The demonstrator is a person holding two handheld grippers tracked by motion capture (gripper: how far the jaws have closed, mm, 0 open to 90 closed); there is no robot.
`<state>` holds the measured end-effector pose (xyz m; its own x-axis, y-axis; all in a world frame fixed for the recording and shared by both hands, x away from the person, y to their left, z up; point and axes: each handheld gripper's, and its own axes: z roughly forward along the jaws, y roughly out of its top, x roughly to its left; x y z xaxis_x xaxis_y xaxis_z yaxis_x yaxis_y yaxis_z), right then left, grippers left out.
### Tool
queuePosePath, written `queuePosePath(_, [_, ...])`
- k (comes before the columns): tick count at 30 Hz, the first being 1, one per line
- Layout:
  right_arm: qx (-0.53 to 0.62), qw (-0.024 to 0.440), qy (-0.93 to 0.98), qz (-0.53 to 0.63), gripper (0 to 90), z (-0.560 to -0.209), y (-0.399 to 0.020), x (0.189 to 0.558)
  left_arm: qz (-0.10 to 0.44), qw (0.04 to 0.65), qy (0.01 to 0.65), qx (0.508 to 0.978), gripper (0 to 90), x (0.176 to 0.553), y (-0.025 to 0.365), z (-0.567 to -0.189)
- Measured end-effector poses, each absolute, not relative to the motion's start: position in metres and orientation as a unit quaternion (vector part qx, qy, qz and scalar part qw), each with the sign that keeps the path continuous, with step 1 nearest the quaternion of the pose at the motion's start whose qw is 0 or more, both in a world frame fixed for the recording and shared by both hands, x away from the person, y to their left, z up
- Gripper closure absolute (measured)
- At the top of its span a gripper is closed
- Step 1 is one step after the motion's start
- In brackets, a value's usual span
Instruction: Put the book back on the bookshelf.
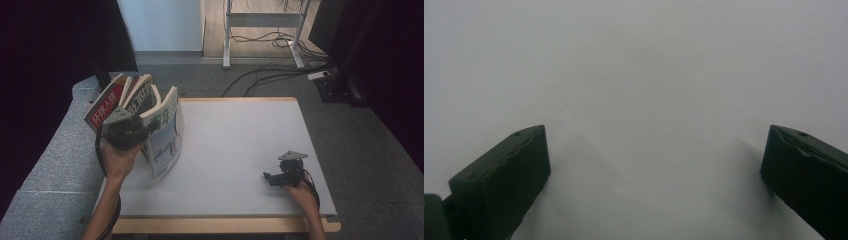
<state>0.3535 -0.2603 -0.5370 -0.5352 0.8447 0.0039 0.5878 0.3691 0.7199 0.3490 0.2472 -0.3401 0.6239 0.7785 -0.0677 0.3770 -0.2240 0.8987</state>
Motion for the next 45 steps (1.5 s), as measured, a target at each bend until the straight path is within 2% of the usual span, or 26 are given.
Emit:
queuePosePath(9, [0.445,0.186,0.806,0.343,0.0,-0.537,-0.260,0.353,0.203,0.464,0.371,0.779,72.0,0.342,0.243,-0.342])
queuePosePath(15, [0.445,0.186,0.806,0.343,0.0,-0.537,-0.260,0.353,0.176,0.467,0.355,0.791,73.2,0.337,0.236,-0.346])
queuePosePath(20, [0.444,0.187,0.806,0.344,0.0,-0.537,-0.260,0.354,0.175,0.464,0.341,0.798,73.5,0.330,0.230,-0.347])
queuePosePath(26, [0.444,0.187,0.806,0.344,0.0,-0.537,-0.260,0.354,0.206,0.464,0.363,0.781,73.9,0.328,0.234,-0.345])
queuePosePath(31, [0.444,0.187,0.806,0.343,0.0,-0.537,-0.260,0.354,0.205,0.491,0.382,0.756,74.2,0.338,0.242,-0.347])
queuePosePath(45, [0.444,0.186,0.806,0.344,0.0,-0.537,-0.260,0.354,0.242,0.486,0.381,0.748,74.1,0.369,0.221,-0.349])
